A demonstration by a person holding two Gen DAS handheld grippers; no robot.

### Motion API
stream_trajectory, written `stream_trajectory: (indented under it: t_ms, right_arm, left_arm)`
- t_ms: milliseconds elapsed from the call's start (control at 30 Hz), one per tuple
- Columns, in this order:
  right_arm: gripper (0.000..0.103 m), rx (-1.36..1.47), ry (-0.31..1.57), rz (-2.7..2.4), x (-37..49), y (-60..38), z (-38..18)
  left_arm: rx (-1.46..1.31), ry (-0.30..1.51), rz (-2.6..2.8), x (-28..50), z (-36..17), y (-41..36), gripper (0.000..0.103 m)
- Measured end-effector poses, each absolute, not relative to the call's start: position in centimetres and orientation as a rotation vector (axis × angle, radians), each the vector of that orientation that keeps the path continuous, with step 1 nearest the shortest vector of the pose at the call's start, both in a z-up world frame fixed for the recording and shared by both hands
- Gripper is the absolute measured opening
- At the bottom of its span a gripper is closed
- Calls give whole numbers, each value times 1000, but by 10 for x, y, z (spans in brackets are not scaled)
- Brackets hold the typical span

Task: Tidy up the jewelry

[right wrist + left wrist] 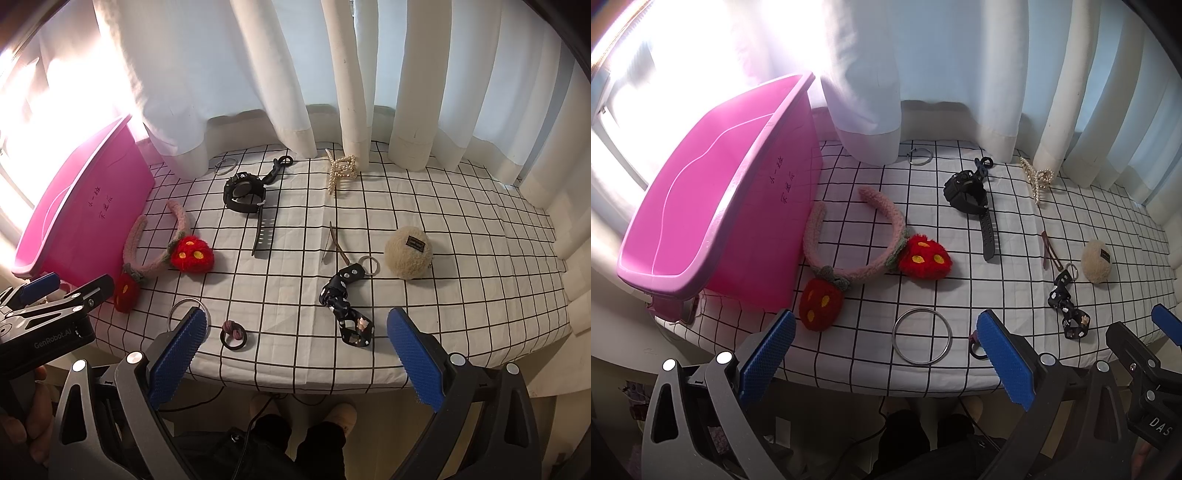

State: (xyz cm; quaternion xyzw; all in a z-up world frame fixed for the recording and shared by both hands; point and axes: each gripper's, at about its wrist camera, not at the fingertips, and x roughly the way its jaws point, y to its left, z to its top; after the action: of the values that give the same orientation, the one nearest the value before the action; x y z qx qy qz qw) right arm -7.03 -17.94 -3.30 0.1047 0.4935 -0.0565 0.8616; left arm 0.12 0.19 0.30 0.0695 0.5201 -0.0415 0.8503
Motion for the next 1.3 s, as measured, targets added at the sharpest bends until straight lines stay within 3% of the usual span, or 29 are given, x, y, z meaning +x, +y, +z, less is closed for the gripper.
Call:
stream_trajectory:
  t_ms: [767,1300]
  right_arm:
    - [94,252,1035,-94,-74,-190,-37]
    - [94,329,1109,-109,-88,-254,-127]
  left_arm:
    - [138,1113,-88,2,-3,4,97]
    - [45,1194,-41,-25,-100,11,97]
